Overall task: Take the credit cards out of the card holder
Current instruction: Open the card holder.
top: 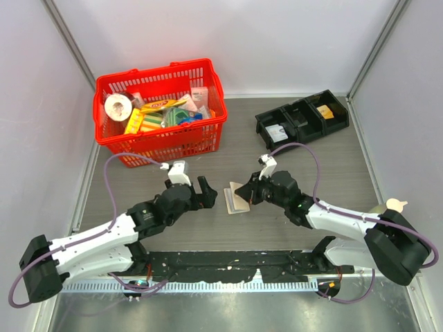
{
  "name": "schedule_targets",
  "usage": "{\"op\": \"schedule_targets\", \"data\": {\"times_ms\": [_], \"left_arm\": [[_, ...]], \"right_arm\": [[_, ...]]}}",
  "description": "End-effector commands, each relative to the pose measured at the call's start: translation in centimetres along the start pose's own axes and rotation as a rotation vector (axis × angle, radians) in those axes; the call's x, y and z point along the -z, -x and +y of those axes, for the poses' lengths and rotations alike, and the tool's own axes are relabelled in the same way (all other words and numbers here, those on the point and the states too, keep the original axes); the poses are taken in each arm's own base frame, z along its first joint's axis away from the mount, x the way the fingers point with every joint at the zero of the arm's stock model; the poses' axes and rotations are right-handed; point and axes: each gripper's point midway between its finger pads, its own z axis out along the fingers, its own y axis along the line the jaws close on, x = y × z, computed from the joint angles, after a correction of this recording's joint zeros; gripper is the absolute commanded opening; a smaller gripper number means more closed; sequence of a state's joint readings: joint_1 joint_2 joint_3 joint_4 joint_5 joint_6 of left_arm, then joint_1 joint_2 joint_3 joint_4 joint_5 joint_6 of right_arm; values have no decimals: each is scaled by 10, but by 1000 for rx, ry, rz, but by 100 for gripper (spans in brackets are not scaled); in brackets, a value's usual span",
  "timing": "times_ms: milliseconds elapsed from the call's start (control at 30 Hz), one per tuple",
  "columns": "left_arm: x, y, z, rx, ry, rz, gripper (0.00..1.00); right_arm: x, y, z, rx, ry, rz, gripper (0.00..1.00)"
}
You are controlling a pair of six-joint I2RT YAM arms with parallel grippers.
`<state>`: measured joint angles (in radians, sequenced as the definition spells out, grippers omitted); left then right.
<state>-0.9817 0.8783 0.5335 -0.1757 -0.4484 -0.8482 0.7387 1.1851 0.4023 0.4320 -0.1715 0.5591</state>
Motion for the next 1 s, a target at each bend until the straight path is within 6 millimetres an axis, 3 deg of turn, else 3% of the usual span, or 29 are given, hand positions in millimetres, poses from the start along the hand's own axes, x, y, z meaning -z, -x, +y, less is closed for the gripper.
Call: {"op": "schedule_targets", "data": {"times_ms": [0, 200, 400, 600, 800, 967], "left_arm": [[-9, 3, -16, -9, -21, 17, 100], [-32, -20, -32, -2, -42, 111, 97], [-46, -31, -43, 35, -58, 141, 92], [-60, -41, -49, 65, -52, 171, 87], [-74, -55, -40, 119, 29, 197, 75], [-78, -60, -39, 148, 37, 207, 57]], "right_arm": [[0, 19, -11, -6, -100, -46, 1], [16, 20, -54, -4, -323, -37, 1], [41, 1, -100, -27, -524, 51, 1], [51, -19, -118, -56, -593, 127, 1], [61, -26, -133, -63, -678, 153, 1], [70, -22, -139, -47, -716, 148, 1]]}}
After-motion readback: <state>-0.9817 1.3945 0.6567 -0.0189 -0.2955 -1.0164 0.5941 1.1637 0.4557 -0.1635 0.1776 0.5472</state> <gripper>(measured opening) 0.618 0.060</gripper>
